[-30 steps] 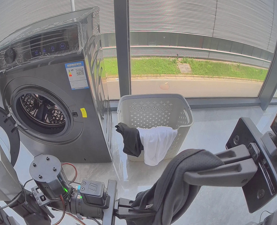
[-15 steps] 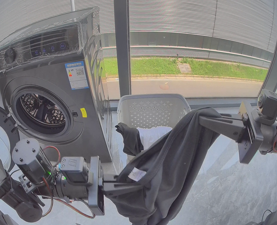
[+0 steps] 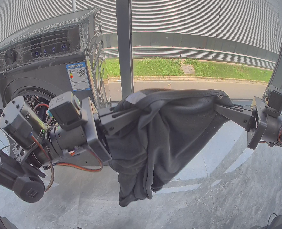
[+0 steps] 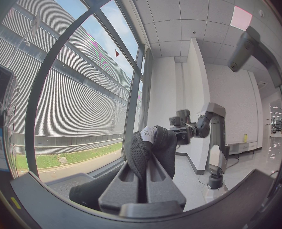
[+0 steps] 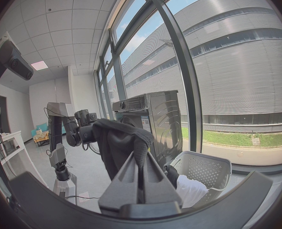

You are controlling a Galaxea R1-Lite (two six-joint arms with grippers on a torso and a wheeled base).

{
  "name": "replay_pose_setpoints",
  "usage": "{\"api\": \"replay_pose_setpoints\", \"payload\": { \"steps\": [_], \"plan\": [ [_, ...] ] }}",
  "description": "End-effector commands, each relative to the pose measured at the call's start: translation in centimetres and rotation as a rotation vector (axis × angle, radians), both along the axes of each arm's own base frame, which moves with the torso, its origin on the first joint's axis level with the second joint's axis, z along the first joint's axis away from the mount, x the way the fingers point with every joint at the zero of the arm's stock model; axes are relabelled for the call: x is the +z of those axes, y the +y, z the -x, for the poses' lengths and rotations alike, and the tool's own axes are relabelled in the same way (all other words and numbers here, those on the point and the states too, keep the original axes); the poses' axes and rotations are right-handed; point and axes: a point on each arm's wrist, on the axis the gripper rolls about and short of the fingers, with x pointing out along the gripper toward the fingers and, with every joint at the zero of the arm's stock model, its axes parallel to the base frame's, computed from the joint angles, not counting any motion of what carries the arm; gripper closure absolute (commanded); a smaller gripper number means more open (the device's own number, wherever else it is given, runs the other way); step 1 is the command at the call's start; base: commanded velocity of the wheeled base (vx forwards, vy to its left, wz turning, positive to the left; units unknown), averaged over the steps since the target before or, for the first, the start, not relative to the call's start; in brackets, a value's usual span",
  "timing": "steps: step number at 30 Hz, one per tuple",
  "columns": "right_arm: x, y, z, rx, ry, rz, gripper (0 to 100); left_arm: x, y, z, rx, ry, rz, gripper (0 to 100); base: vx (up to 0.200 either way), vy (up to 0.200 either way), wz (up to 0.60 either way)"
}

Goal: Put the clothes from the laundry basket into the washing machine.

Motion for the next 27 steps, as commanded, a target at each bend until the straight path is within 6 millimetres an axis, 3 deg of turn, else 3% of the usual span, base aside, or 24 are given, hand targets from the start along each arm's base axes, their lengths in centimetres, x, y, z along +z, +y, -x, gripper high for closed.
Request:
{"api": "replay_pose_setpoints", "payload": {
  "steps": [1, 27],
  "plan": [
    [0.2, -0.3, 0.0, -0.010, -0.005, -0.006, 100, 2.2, -0.7, -0.7, 0.013, -0.034, 0.051, 100, 0.000, 0.000, 0.00],
    [0.3, -0.6, -0.1, -0.006, -0.011, -0.004, 100, 1.8, -1.4, -0.7, 0.016, 0.001, 0.032, 100, 0.000, 0.000, 0.00]
  ]
}}
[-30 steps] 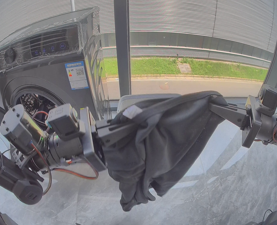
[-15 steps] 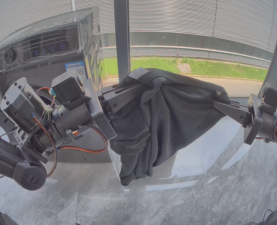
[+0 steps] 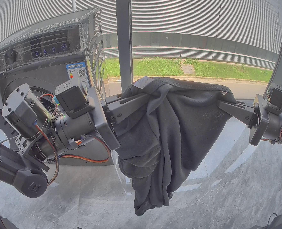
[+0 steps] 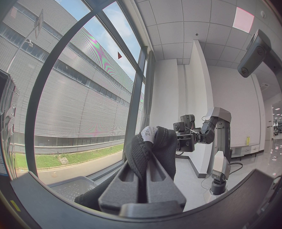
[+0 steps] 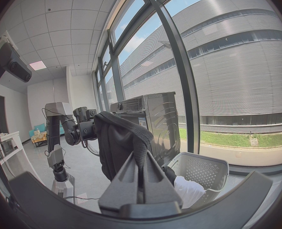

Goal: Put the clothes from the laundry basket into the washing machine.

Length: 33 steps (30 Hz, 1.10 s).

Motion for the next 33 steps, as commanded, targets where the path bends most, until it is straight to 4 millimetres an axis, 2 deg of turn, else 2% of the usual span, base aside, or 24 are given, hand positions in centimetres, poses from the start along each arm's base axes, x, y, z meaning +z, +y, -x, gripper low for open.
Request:
{"api": "replay_pose_setpoints", "payload": {
  "steps": [1, 6, 12, 14, 16, 17, 20, 29, 32, 33],
  "plan": [
    [-0.1, 0.0, 0.1, 0.031, -0.003, 0.007, 0, 0.2, -0.1, 0.0, -0.004, -0.006, 0.004, 100, 0.000, 0.000, 0.00],
    [-0.3, 0.0, 0.1, 0.039, 0.004, 0.010, 0, 0.3, -0.5, 0.2, -0.019, -0.008, 0.006, 100, 0.000, 0.000, 0.00],
    [-3.6, -0.5, 0.4, 0.022, 0.115, 0.062, 0, 0.4, -0.8, -0.2, -0.018, -0.016, 0.011, 100, 0.000, 0.000, 0.00],
    [-5.5, -0.5, 0.5, 0.027, 0.185, 0.095, 0, 0.9, -1.0, -0.5, -0.018, -0.031, 0.023, 100, 0.000, 0.000, 0.00],
    [-5.6, -0.5, 0.5, 0.029, 0.188, 0.097, 0, 0.9, -1.0, -0.5, -0.018, -0.031, 0.023, 100, 0.000, 0.000, 0.00],
    [-6.9, 0.1, -0.2, 0.044, 0.235, 0.128, 0, 1.2, -1.3, -0.9, -0.018, -0.043, 0.032, 100, 0.000, 0.000, 0.00],
    [-7.8, 0.7, -1.1, 0.050, 0.268, 0.147, 0, 1.4, -1.3, -1.1, -0.015, -0.052, 0.038, 100, 0.000, 0.000, 0.00],
    [-10.3, 5.6, -5.3, 0.144, 0.329, 0.206, 0, 2.3, -1.4, -1.2, -0.016, -0.076, 0.056, 100, 0.000, 0.000, 0.00],
    [-10.9, 6.1, -5.7, 0.151, 0.343, 0.219, 0, 2.6, -1.5, -1.3, -0.016, -0.085, 0.064, 100, 0.000, 0.000, 0.00],
    [-11.9, 6.7, -6.4, 0.156, 0.362, 0.235, 0, 2.8, -1.7, -1.6, -0.016, -0.083, 0.063, 100, 0.000, 0.000, 0.00]
  ]
}}
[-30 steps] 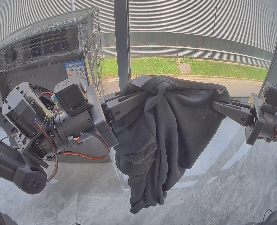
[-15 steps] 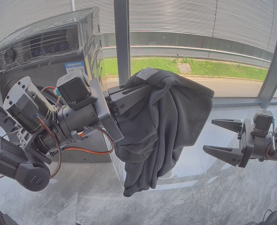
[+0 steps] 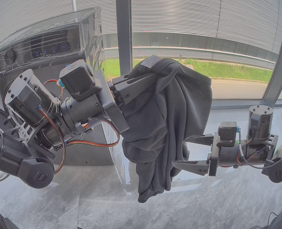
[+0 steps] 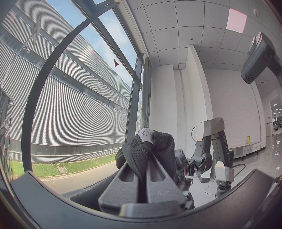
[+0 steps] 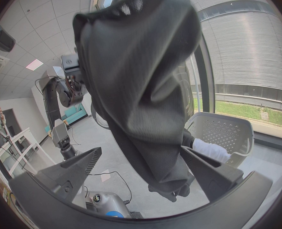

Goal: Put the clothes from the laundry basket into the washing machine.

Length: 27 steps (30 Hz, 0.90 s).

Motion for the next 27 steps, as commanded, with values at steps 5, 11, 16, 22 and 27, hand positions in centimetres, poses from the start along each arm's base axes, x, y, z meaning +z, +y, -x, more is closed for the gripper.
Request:
{"api": "replay_pose_setpoints", "payload": {
  "steps": [5, 11, 16, 22, 27],
  "plan": [
    [-3.7, 3.3, -3.5, 0.038, 0.079, 0.057, 0, 1.3, -0.6, -0.7, -0.005, -0.024, 0.018, 100, 0.000, 0.000, 0.00],
    [-4.1, 3.8, -4.6, 0.017, 0.076, 0.060, 0, 1.5, -0.7, -0.6, -0.011, -0.030, 0.023, 100, 0.000, 0.000, 0.00],
    [-3.5, 5.9, -5.8, 0.046, 0.036, 0.036, 0, 1.3, -1.3, -0.2, -0.032, -0.024, 0.021, 100, 0.000, 0.000, 0.00],
    [-3.1, 6.9, -6.0, 0.069, 0.003, 0.019, 0, 1.3, -1.7, 0.0, -0.044, -0.008, 0.010, 100, 0.000, 0.000, 0.00],
    [-3.0, 7.0, -5.9, 0.075, -0.013, 0.009, 0, 1.5, -1.7, -0.1, -0.044, -0.013, 0.013, 100, 0.000, 0.000, 0.00]
  ]
}}
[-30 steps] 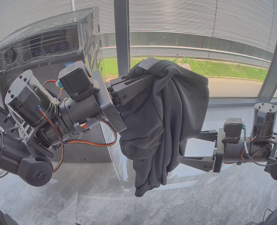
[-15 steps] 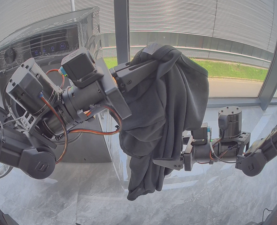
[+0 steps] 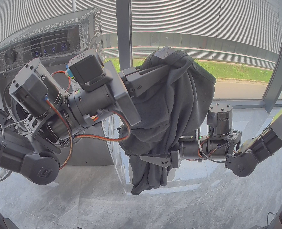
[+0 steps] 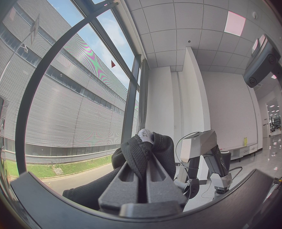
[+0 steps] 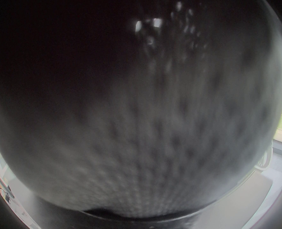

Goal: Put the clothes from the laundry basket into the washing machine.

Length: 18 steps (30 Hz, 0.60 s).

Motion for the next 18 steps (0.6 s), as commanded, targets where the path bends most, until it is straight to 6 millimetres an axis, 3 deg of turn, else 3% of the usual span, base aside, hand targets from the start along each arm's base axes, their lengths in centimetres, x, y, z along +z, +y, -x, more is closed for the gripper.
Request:
{"api": "replay_pose_setpoints", "payload": {
  "steps": [1, 3, 4, 12, 18],
  "plan": [
    [-0.3, 0.4, 0.1, 0.014, 0.003, 0.003, 0, 0.2, -0.1, 0.0, -0.003, -0.004, 0.005, 100, 0.000, 0.000, 0.00],
    [-0.3, 0.8, 0.3, 0.025, 0.001, 0.003, 0, 0.4, -0.1, 0.0, -0.003, -0.008, 0.008, 100, 0.000, 0.000, 0.00],
    [-0.3, 1.0, 0.3, 0.030, -0.003, 0.000, 100, 0.4, -0.1, 0.0, -0.003, -0.008, 0.008, 100, 0.000, 0.000, 0.00],
    [0.9, 1.6, 0.0, 0.035, -0.055, -0.040, 100, 0.4, -0.1, 0.0, -0.003, -0.008, 0.008, 100, 0.000, 0.000, 0.00],
    [1.5, 1.0, 1.6, 0.052, -0.053, -0.039, 100, 0.4, 0.1, -0.2, 0.017, -0.003, 0.013, 100, 0.000, 0.000, 0.00]
  ]
}}
